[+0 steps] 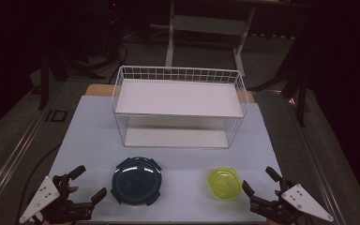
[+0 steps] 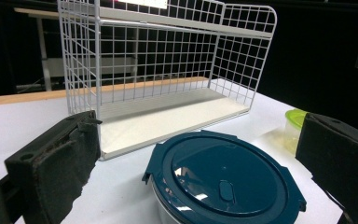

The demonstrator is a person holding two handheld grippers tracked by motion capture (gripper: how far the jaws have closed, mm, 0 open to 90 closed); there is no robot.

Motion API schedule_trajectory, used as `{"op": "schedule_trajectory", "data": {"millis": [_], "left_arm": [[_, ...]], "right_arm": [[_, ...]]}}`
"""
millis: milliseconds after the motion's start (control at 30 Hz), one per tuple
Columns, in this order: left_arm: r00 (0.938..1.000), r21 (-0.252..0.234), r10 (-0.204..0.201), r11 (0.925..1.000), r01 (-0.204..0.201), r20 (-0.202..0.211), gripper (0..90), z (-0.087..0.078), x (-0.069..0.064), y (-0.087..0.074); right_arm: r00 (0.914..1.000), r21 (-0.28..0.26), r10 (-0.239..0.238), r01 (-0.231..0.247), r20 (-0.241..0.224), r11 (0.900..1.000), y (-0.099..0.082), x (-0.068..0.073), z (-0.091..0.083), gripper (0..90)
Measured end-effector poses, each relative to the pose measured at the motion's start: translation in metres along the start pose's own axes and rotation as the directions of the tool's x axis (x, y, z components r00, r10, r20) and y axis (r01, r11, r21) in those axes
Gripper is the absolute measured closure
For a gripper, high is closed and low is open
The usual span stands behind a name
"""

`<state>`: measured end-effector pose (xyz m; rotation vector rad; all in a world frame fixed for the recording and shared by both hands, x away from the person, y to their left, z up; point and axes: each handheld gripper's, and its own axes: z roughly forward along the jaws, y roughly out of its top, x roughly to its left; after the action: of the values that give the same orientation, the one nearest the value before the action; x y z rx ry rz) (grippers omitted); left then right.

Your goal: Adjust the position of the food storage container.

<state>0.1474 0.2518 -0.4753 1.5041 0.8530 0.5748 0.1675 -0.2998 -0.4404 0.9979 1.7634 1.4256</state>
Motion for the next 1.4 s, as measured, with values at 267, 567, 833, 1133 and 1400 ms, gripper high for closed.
{"op": "schedule_trajectory", "data": {"millis": [267,567,833,1133,1400], "left_arm": [[1.0000,0.004,-0.006,1.0000,0.006,0.001,0.0,-0.002,-0.006,0.008],[0.9985,0.072,0.010,0.9973,-0.014,0.053,3.2,-0.007,-0.002,0.022],[0.9935,0.246,0.024,0.9679,-0.051,0.111,24.5,-0.010,0.006,0.019],[0.9874,0.405,0.044,0.9084,-0.103,0.152,60.9,0.001,0.000,0.001],[0.9838,0.523,0.060,0.8406,-0.141,0.169,87.1,0.012,-0.002,-0.014]], "right_arm": [[1.0000,-0.010,0.000,0.000,0.003,0.9999,0.002,0.000,-0.002,10.6],[0.9999,-0.027,0.002,-0.001,0.011,0.9996,0.006,0.001,-0.005,10.5],[1.0000,-0.027,0.006,-0.006,-0.004,0.9996,0.006,0.003,-0.004,10.5],[0.9998,-0.029,0.015,-0.016,-0.014,0.9995,0.006,0.003,-0.003,10.6],[0.9993,-0.027,0.026,-0.026,-0.025,0.9993,0.006,0.004,-0.003,10.5]]}}
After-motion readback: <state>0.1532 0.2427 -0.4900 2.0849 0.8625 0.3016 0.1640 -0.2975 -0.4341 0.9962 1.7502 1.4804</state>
